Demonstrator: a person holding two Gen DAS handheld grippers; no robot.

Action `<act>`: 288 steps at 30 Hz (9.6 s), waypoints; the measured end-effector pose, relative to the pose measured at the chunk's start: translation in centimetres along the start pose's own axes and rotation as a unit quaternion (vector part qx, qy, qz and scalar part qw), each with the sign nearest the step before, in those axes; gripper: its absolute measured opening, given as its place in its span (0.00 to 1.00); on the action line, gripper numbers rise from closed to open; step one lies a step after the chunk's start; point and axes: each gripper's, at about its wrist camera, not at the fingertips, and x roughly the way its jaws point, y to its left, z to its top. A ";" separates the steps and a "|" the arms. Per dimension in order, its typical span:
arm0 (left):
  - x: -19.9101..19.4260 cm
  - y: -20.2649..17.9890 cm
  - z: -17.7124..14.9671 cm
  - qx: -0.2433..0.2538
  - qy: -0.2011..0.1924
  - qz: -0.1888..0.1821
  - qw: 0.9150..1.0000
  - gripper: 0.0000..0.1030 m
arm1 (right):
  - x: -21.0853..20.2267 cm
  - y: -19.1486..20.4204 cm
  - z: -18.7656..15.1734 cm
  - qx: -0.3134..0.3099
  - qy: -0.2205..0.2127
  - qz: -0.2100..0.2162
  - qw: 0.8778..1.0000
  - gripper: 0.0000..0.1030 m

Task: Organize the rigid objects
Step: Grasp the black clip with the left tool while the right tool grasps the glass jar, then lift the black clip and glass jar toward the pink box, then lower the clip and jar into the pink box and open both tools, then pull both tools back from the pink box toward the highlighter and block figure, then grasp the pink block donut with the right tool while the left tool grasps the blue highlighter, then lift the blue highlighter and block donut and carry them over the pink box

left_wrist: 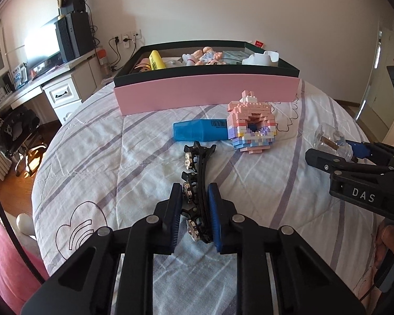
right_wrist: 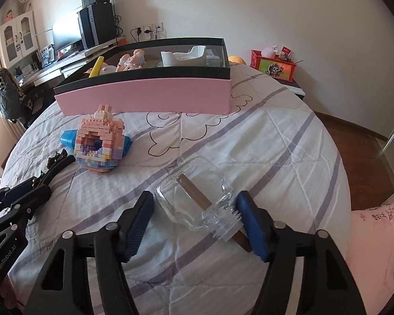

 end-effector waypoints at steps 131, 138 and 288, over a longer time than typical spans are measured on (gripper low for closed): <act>-22.3 3.3 4.1 -0.041 -0.262 0.075 0.961 1.00 | -24.1 8.7 1.9 -0.026 -0.277 0.029 0.960 0.82; -25.1 3.0 2.7 -0.038 -0.277 0.080 0.957 1.00 | -26.9 8.9 0.2 -0.027 -0.292 0.022 0.956 0.82; -1.9 0.5 4.6 0.004 -0.047 -0.028 0.999 0.26 | -4.9 4.3 1.9 -0.002 -0.090 0.084 0.992 0.52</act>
